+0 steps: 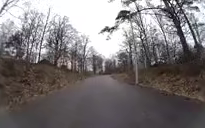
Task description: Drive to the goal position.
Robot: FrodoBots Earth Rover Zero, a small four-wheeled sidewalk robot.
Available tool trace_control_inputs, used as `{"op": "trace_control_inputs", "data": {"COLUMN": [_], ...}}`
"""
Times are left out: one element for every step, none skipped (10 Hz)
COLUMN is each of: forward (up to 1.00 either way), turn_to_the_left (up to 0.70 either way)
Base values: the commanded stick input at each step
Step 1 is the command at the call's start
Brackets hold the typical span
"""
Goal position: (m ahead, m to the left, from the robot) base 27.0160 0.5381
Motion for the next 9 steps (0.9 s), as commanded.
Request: {"op": "trace_control_inputs", "data": {"forward": [1.00,1.00,1.00,1.00,1.00,1.00,1.00,1.00,1.00], "turn_to_the_left": [0.00,0.00,0.00,0.00,0.00,0.00,0.00,0.00,0.00]}}
